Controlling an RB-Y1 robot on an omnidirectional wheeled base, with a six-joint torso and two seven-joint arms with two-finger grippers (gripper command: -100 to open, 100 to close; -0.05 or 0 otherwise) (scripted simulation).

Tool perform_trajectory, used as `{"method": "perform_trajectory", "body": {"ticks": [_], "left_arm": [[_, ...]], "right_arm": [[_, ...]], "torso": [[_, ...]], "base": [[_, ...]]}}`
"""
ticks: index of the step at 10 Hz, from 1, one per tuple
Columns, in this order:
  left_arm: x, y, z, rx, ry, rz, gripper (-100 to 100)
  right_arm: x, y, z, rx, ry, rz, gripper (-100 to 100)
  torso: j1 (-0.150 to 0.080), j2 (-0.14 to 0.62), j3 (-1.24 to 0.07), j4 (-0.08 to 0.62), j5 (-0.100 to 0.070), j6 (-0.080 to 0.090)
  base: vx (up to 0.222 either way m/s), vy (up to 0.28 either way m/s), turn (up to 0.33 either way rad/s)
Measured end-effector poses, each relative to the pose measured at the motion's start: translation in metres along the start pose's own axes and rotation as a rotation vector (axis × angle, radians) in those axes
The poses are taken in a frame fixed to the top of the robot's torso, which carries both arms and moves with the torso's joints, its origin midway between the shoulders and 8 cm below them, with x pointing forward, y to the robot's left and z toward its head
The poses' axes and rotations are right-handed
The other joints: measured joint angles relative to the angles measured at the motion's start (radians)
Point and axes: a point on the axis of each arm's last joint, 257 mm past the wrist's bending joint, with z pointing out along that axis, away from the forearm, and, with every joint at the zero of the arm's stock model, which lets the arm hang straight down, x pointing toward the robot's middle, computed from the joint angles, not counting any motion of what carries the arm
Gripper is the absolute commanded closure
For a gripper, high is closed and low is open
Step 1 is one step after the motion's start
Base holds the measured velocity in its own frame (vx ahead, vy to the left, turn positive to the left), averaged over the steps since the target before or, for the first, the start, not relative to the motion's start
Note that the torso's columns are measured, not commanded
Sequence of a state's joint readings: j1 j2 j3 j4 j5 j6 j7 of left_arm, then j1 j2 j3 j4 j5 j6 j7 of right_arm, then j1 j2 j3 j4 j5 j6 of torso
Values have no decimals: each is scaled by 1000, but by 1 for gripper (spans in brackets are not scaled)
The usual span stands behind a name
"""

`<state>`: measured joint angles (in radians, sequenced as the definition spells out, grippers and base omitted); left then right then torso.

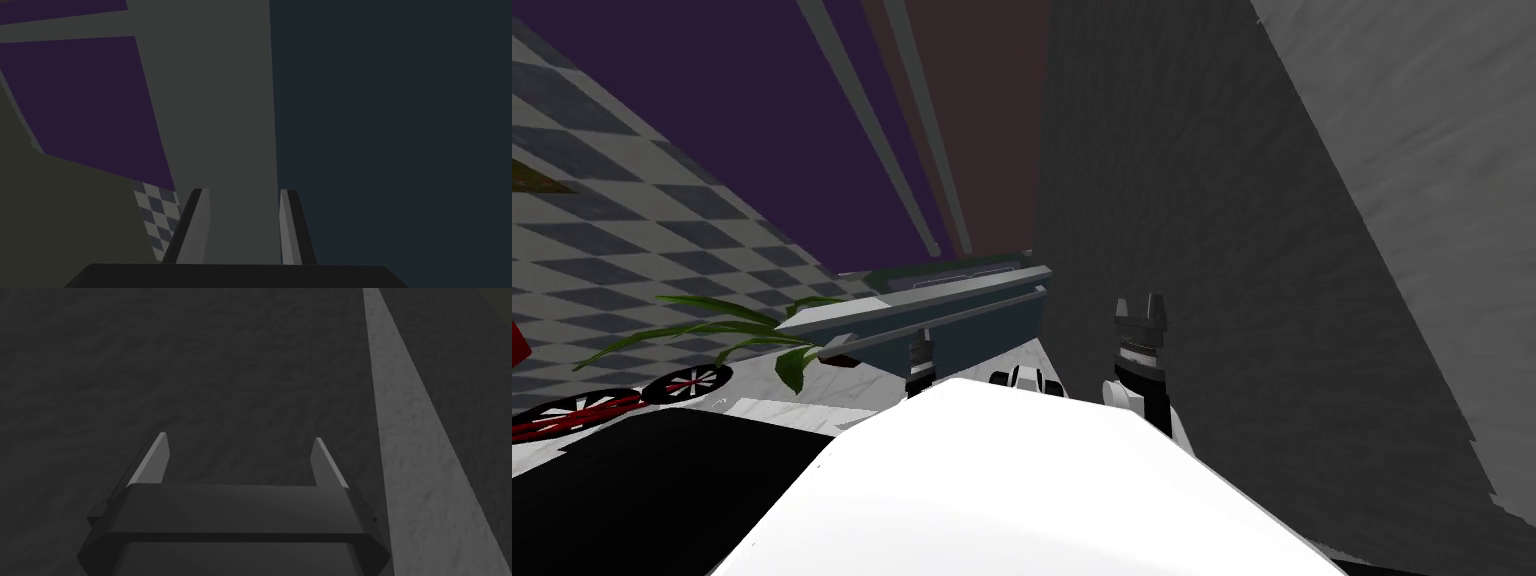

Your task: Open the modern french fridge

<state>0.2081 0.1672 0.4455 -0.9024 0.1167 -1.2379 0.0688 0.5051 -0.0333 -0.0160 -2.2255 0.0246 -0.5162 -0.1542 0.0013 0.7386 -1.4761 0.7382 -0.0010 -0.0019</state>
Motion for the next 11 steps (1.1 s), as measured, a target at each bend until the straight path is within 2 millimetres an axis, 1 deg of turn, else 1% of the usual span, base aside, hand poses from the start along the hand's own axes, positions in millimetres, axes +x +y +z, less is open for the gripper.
{"method": "perform_trajectory", "body": {"ticks": [2,3,4,5,6,7,8,9,10,11], "left_arm": [[20,6,14,17,33,-13,100],[34,7,18,24,54,-22,100],[44,11,23,23,66,-30,100],[57,11,28,28,91,-39,100],[66,12,34,32,102,-47,100],[68,15,36,28,103,-49,100],[69,18,36,22,102,-50,100],[82,17,41,31,123,-59,100],[91,18,45,34,135,-67,100],[94,20,46,29,138,-69,100]], "right_arm": [[0,0,0,0,0,0,0],[0,0,0,0,0,0,0],[0,0,0,0,0,0,0],[0,0,0,0,0,0,0],[0,0,0,0,0,0,0],[0,0,0,0,0,0,0],[0,0,0,0,0,0,0],[0,0,0,0,0,0,0],[0,0,0,0,0,0,0],[0,0,0,0,0,0,0]], "torso": [[1,0,0,0,0,0],[0,2,1,0,1,-1],[2,0,1,-1,2,0],[2,1,1,0,1,-3],[2,1,1,1,0,0],[1,-2,0,0,1,2],[2,-4,-1,-2,3,2],[1,-2,-1,-2,3,0],[1,-1,0,-2,3,0],[1,-2,0,-2,3,2]], "base": [[-56,-26,215],[-53,-24,159],[-59,-36,308],[-52,-33,146],[-19,-4,-12],[3,12,-25],[-33,-7,250],[-42,-25,187],[-25,-14,28],[-49,-11,255]]}}
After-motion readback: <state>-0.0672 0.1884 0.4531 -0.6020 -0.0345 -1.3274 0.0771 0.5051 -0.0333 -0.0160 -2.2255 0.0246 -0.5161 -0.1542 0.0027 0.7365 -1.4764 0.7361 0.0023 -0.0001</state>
